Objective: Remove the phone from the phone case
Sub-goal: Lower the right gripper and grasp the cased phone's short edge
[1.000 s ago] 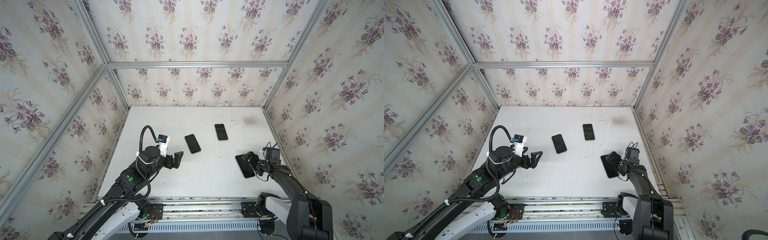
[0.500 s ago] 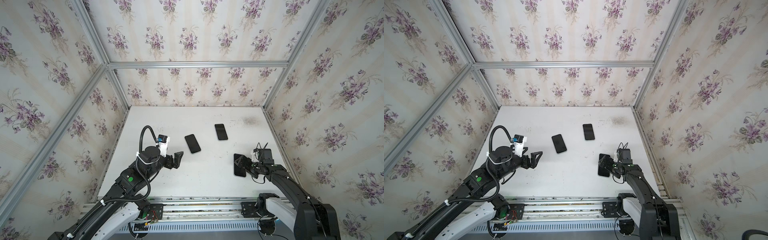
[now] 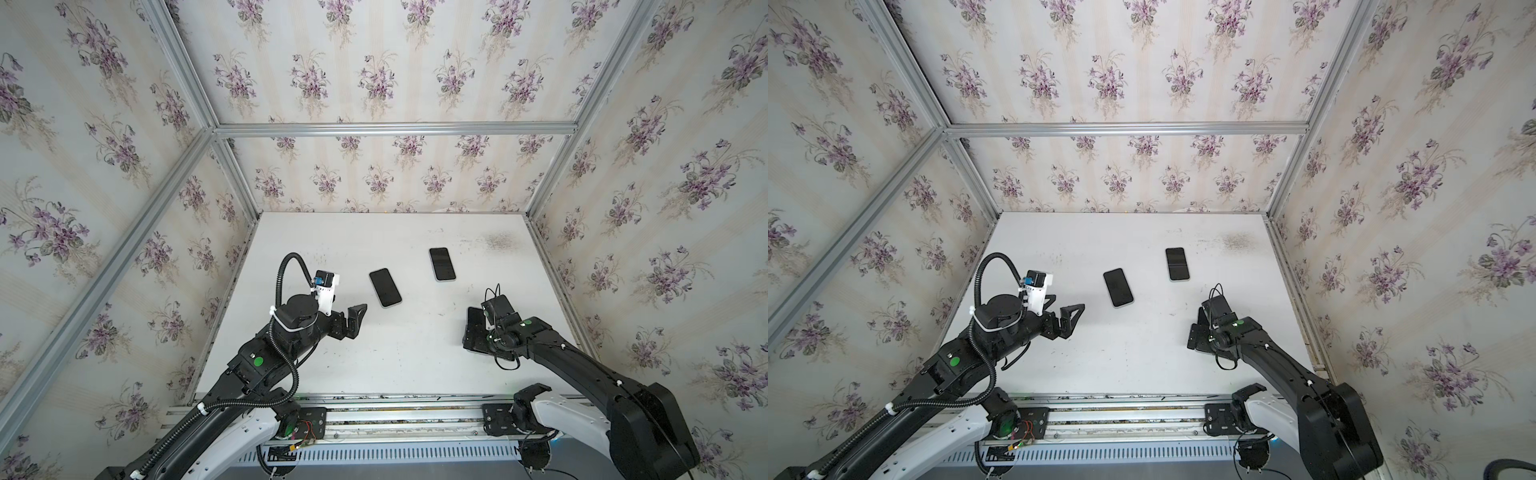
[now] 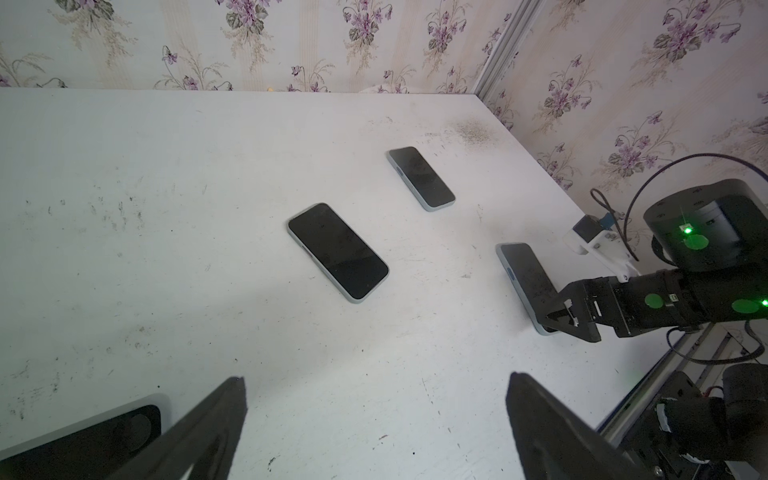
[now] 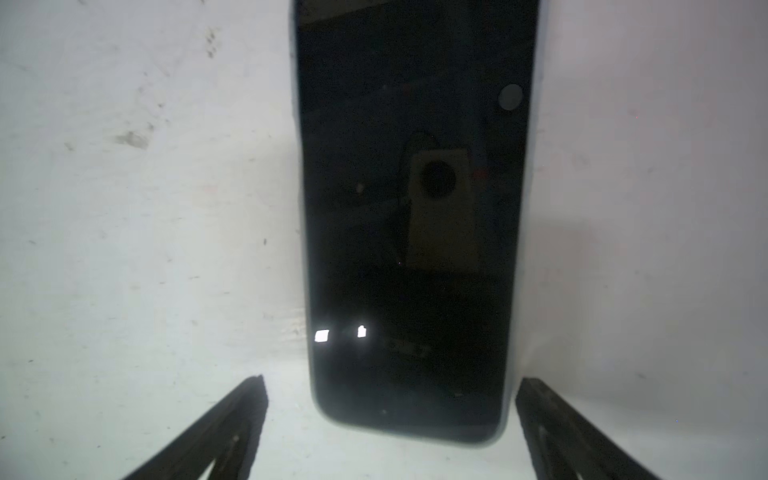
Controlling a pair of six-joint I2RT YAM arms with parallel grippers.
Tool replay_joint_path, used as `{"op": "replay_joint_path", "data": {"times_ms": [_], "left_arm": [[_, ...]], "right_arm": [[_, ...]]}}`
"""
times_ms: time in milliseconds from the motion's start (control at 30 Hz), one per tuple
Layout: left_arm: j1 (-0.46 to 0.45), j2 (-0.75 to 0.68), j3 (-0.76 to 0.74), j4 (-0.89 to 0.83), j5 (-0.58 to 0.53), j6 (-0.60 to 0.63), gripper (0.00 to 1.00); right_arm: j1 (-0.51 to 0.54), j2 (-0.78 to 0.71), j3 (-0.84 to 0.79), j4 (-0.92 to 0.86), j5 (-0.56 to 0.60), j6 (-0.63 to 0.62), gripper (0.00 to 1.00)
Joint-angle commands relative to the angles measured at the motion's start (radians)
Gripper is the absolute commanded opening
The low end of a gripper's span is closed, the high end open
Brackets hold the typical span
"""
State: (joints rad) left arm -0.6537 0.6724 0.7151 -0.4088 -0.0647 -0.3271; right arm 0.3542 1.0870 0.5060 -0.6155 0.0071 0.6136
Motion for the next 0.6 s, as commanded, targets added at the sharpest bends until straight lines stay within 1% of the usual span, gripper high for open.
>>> {"op": "replay_joint_path", "data": {"times_ms": [0, 100, 200, 567], "left_arm": [[0.000, 0.004, 0.001, 0.010, 0.012, -0.010, 1.00], [-0.002, 0.004, -0.001, 0.011, 0.013, -0.012, 1.00], [-0.005, 0.001, -0.006, 0.013, 0.008, -0.015, 1.00], [-0.009, 0.000, -0.006, 0.013, 0.006, -0.014, 1.00]], "right_arm": [[0.032, 0.029, 0.030, -0.064, 0.137, 0.040, 0.98], [0.069, 0.083, 0.052, -0.078, 0.187, 0.051, 0.96], [0.104, 0.123, 0.089, -0.107, 0.233, 0.059, 0.96], [0.108, 0.123, 0.062, -0.016, 0.164, 0.078, 0.97]]}}
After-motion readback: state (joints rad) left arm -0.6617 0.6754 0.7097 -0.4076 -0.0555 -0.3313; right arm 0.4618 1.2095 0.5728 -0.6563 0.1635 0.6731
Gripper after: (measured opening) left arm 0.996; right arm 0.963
